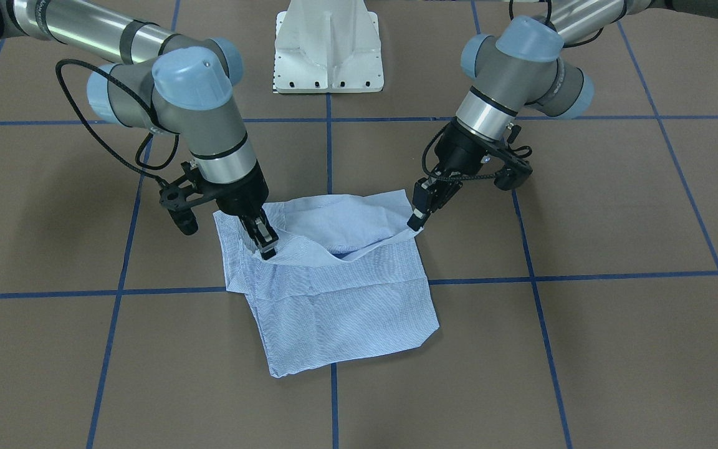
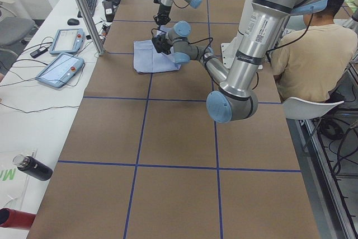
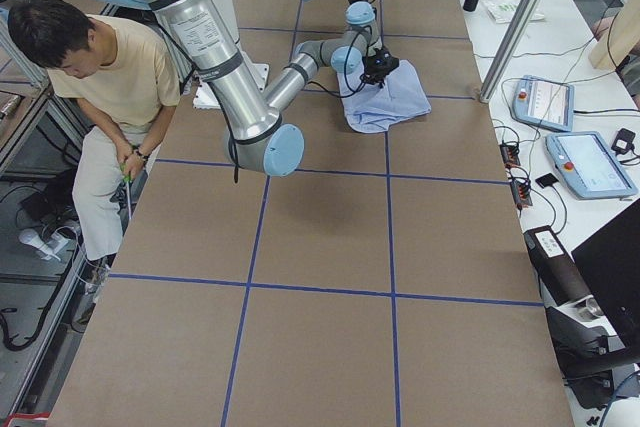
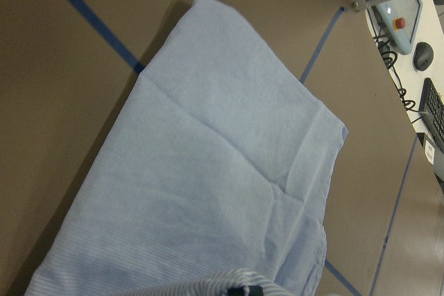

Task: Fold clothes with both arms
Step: 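Lift the near edge with both grippers and fold it away from the robot, then lay the folded edge down at the far side and open both grippers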

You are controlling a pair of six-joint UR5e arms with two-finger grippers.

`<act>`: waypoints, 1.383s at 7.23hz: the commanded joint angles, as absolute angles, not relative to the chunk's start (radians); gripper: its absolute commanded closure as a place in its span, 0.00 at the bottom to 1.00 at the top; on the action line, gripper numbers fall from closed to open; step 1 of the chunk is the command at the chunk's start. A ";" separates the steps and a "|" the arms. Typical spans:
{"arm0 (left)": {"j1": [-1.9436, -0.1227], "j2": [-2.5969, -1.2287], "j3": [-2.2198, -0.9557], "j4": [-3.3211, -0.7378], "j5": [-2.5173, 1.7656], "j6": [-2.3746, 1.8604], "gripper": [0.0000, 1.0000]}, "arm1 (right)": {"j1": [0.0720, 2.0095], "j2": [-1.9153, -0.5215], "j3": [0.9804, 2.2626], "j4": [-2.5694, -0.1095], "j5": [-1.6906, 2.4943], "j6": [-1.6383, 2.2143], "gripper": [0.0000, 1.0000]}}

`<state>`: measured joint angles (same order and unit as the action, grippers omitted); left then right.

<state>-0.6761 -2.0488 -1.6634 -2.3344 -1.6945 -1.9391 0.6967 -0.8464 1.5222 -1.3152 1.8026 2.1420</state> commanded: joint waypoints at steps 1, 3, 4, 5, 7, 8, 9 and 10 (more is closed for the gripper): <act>-0.715 -2.112 -1.530 -2.361 -1.704 -1.927 1.00 | 0.733 -0.715 1.315 -1.313 1.818 2.053 1.00; -0.730 -2.121 -1.415 -2.462 -1.703 -1.895 1.00 | 0.756 -0.703 1.158 -1.121 1.827 2.014 1.00; -0.736 -2.137 -1.373 -2.485 -1.701 -1.893 1.00 | 0.768 -0.663 1.116 -1.111 1.848 2.007 1.00; -0.738 -2.164 -1.323 -2.508 -1.700 -1.893 1.00 | 0.784 -0.647 1.092 -1.111 1.871 1.970 1.00; -0.748 -2.196 -1.257 -2.559 -1.695 -1.893 1.00 | 0.804 -0.576 0.991 -1.109 1.873 1.925 1.00; -0.759 -2.218 -1.238 -2.559 -1.695 -1.893 1.00 | 0.805 -0.533 0.935 -1.106 1.875 1.921 1.00; -0.768 -2.221 -1.232 -2.560 -1.695 -1.891 1.00 | 0.808 -0.508 0.886 -1.074 1.873 1.921 1.00; -0.773 -2.224 -1.224 -2.562 -1.694 -1.890 1.00 | 0.821 -0.486 0.846 -1.057 1.871 1.921 1.00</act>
